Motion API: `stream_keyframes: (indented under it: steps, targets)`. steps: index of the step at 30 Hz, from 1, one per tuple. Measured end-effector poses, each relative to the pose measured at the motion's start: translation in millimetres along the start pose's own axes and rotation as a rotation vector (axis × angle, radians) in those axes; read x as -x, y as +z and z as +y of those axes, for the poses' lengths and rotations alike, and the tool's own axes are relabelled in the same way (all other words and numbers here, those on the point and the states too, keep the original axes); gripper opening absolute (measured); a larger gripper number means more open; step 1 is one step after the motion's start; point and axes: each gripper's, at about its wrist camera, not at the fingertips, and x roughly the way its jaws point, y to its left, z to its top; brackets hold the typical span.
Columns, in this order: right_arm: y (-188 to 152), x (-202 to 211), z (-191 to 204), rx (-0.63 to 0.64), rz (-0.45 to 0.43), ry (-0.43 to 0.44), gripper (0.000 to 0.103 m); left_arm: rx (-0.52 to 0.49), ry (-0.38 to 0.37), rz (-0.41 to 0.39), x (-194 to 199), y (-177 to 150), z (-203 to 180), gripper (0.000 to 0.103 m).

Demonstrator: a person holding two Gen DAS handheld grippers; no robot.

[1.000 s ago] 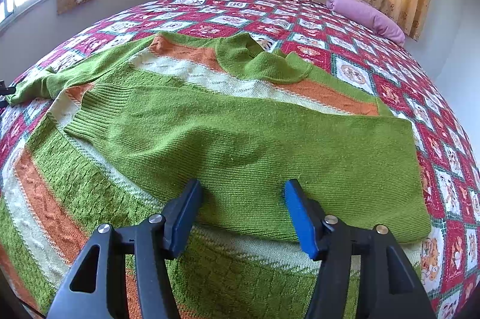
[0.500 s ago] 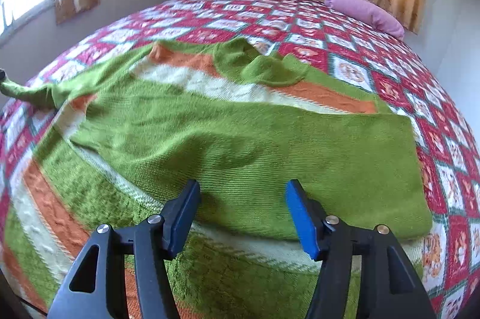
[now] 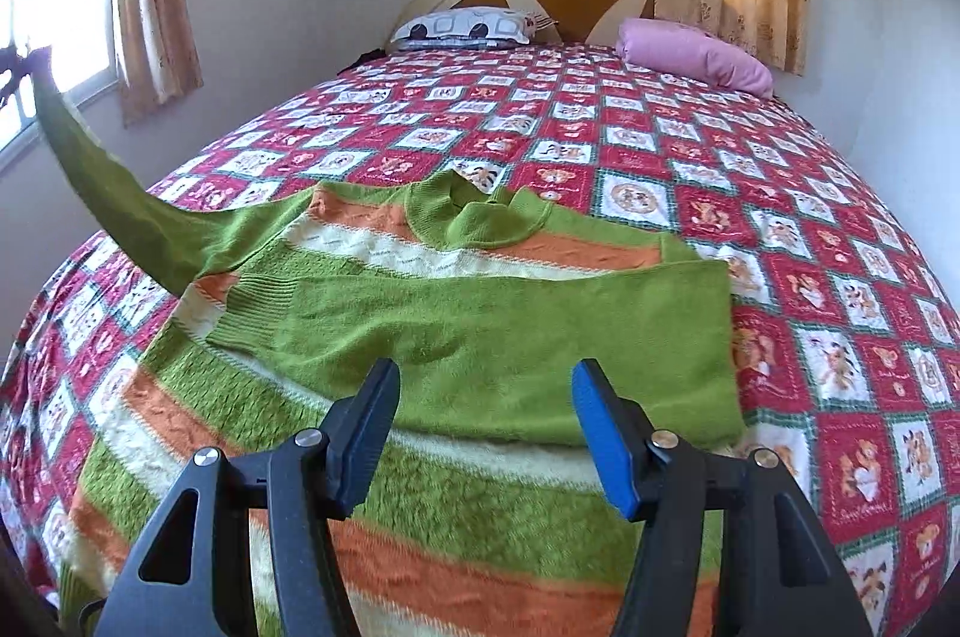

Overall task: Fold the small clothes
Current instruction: 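Lift the cuff with the left tool and fold it across the body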

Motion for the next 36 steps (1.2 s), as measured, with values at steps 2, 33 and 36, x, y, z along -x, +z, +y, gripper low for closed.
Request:
stream_keyframes:
  steps: [2, 33, 36]
  targets:
    - [-5.2, 5.5, -2.7, -0.002, 0.002, 0.004, 0.061, -0.031, -0.050, -0.001, -2.6, 1.4, -30.0, 0.006]
    - [-81.2, 44.0, -53.9, -0.116, 0.135, -0.005, 0.061, -0.606, -0.292, 0.225, -38.8, -233.1, -260.5, 0.067]
    - [-58.7, 42.3, -57.4, -0.164, 0.122, 0.049, 0.061, -0.653, -0.118, 0.183, -57.5, -216.2, -215.6, 0.071]
